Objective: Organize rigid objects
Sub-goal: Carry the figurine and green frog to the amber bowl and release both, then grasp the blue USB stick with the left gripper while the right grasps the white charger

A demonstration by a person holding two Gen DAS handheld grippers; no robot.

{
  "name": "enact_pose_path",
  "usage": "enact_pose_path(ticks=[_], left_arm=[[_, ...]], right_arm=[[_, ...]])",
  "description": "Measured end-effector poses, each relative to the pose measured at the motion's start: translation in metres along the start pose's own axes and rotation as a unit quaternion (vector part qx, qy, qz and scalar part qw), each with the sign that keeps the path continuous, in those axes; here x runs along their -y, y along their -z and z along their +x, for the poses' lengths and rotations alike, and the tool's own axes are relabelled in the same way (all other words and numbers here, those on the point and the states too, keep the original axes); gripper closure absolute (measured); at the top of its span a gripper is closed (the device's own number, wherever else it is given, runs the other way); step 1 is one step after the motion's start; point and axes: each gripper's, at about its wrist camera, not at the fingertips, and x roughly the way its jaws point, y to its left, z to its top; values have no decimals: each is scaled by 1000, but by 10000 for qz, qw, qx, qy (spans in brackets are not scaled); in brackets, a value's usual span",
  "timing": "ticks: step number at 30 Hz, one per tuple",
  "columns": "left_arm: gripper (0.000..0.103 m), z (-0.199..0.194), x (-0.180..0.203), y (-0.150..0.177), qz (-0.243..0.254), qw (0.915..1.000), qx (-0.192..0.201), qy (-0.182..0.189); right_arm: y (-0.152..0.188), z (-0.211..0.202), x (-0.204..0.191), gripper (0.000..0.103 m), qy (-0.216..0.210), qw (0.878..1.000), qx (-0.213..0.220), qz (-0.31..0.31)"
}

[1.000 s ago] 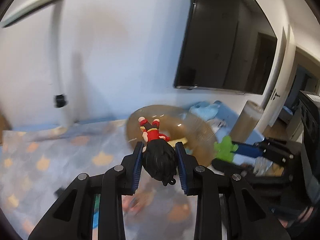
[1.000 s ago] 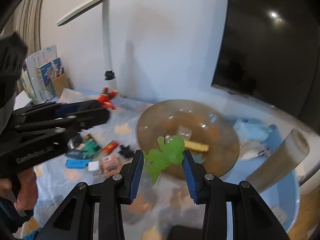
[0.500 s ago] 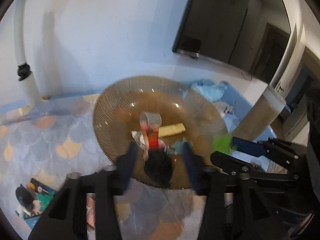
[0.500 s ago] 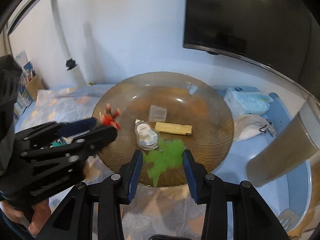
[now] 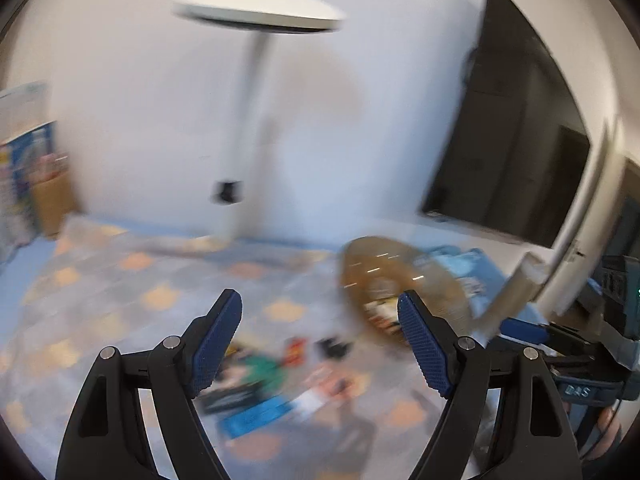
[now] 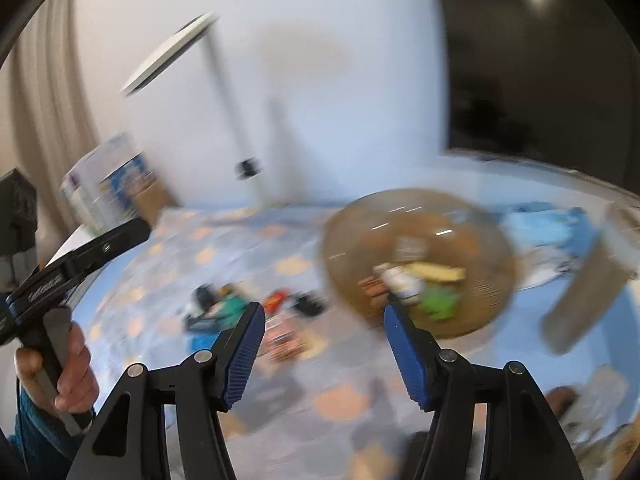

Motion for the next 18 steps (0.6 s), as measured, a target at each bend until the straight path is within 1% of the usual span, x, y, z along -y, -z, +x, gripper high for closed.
enact_pose_path(ticks=[2,3,4,5,7,10,13,18], left_arm=[[24,-4,-22,15,15,9991,-80,-407],[24,-3,-33,23,34,9977,-167,-654],[24,-1,-44,33,33,9963,-247,-819],[24,3,-53,42,30,9955,-336,-882],[24,14,-69,64,36,9938,-634,-909],[24,30,-82,87,17,9917,-876,-941],[24,39,-88,99,-59,9908,-1006,-907],[24,46,-80,103,170,9901,-1124,-829]], right_arm=[[14,16,-19,42,-176,9997,-126,-108],[25,30,-29,42,-261,9993,-249,-120],[34,43,-34,42,-318,9988,-360,-101],[45,58,-40,42,-405,9979,-507,-64],[64,79,-48,42,-471,9965,-692,-62],[83,98,-55,42,-405,9962,-754,-155],[93,108,-59,42,-302,9961,-793,-252],[96,114,-48,42,-307,9957,-869,-67]])
